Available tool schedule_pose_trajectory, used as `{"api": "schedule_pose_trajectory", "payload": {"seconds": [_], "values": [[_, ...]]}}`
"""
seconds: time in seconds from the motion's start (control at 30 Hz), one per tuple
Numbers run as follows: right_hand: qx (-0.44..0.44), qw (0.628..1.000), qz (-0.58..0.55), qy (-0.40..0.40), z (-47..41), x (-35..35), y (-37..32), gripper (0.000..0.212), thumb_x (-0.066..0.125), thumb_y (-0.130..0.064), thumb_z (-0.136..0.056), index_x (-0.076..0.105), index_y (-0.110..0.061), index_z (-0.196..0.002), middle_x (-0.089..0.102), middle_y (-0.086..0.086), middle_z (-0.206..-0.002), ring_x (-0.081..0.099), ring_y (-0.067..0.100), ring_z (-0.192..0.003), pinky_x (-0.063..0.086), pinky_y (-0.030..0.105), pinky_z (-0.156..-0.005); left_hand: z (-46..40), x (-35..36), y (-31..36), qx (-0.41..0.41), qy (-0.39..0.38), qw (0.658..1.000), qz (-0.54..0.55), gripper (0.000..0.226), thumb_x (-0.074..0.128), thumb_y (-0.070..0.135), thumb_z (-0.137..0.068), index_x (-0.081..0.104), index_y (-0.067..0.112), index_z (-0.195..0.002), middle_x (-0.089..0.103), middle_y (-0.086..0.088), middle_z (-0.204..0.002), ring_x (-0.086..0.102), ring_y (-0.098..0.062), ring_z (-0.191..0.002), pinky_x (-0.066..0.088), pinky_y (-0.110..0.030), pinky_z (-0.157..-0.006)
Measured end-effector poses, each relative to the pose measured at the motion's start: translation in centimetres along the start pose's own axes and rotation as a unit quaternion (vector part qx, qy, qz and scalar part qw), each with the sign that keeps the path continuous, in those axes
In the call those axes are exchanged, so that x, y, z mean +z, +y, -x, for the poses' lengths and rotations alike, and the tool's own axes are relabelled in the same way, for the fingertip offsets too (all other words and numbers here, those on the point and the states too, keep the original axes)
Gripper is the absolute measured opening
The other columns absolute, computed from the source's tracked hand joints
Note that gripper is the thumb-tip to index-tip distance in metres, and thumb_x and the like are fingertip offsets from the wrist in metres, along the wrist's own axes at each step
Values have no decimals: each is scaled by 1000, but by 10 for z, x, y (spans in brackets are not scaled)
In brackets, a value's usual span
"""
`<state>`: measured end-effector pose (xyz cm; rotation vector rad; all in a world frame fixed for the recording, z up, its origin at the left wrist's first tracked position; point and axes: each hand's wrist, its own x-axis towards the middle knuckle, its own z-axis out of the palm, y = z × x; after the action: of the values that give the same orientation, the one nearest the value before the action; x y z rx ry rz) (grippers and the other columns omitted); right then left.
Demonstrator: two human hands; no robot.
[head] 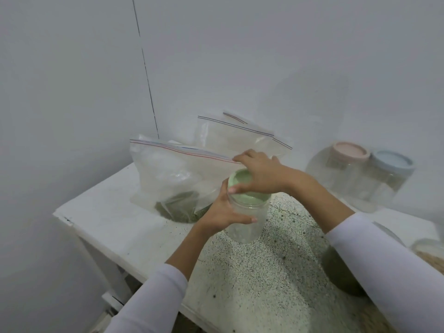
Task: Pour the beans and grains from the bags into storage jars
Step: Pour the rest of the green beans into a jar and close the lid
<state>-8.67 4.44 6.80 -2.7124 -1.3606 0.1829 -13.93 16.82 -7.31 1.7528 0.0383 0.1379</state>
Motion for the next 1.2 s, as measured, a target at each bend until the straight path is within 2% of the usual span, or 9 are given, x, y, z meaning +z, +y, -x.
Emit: {"api": "schedule_pose_trajectory", "payload": {"seconds": [0.1, 0.2, 0.3, 0.43, 0.6, 0.73, 0.87, 1.03, 1.2], "values": [[-19, 999, -27, -10, -4, 4, -6, 74, 64, -52, -82, 35, -22, -143, 46, -4, -139, 41, 15, -130, 21, 52, -112, -1, -1, -1, 9, -8, 1000, 5, 110, 92, 18, -56, 19, 44, -135, 45, 5, -135, 46, -11, -125, 44, -19, -96], [-86, 969, -233, 6, 1, -5, -9, 42, 72, -30, -82, 62, -15, -120, 69, 1, -109, 60, 7, -104, 41, 26, -100, -2, -1, -3, 23, -5, 1000, -12, 124, 93, 27, -52, 11, 36, -145, 41, 1, -143, 43, -14, -132, 39, -34, -109], [-73, 984, -148, 62, -1, -5, -11, 58, 71, -43, -80, 55, -16, -128, 57, 6, -126, 52, 18, -118, 40, 34, -102, -3, -1, -3, 10, -8, 1000, -19, 119, 94, 32, -51, 16, 39, -141, 47, 3, -137, 46, -14, -129, 39, -40, -109], [35, 994, 94, -54, -5, 5, -9, 95, 58, -69, -75, 18, -25, -149, 25, 8, -149, 30, 36, -133, 32, 51, -105, -2, -2, -3, 6, -17, 1000, 0, 109, 93, 23, -53, 27, 29, -140, 50, 5, -132, 49, -16, -127, 45, -34, -103], [-33, 999, 20, -34, -4, -1, -5, 87, 82, -33, -67, 35, -36, -141, 36, 2, -136, 38, 26, -124, 39, 46, -102, -1, -2, 2, 15, -18, 1000, 21, 110, 92, 17, -53, 23, 45, -135, 50, 3, -135, 52, -14, -124, 45, -40, -103], [-56, 985, -159, 36, 7, -16, 6, 68, 77, -20, -69, 50, -33, -130, 39, 1, -130, 42, 16, -116, 38, 26, -91, 2, -3, 0, 20, -13, 1000, 3, 110, 92, 21, -51, 25, 30, -138, 53, 1, -130, 53, -15, -122, 42, -45, -107], [64, 893, -401, 195, 13, -16, 23, 44, 52, 3, -81, 53, -21, -117, 49, 11, -123, 51, 13, -77, 40, 24, -63, 3, -3, 4, 21, -7, 1000, -16, 107, 91, 25, -50, 29, 29, -137, 51, 9, -131, 49, -8, -125, 38, -43, -110], [250, 924, -265, 115, 15, 24, 62, 37, 41, -9, -95, 40, 0, -131, 49, 15, -114, 46, 24, -93, 41, 34, -76, 5, -3, 5, 16, -6, 999, -30, 109, 90, 31, -48, 27, 32, -137, 48, 12, -132, 46, -7, -126, 38, -41, -110], [334, 924, -172, 77, 16, 69, 87, 26, 46, -6, -93, 60, 4, -114, 61, 16, -105, 51, 26, -85, 50, 35, -77, 7, -2, 8, 17, -6, 999, -34, 112, 90, 33, -46, 26, 30, -138, 49, 13, -131, 46, -7, -126, 39, -41, -109]]}}
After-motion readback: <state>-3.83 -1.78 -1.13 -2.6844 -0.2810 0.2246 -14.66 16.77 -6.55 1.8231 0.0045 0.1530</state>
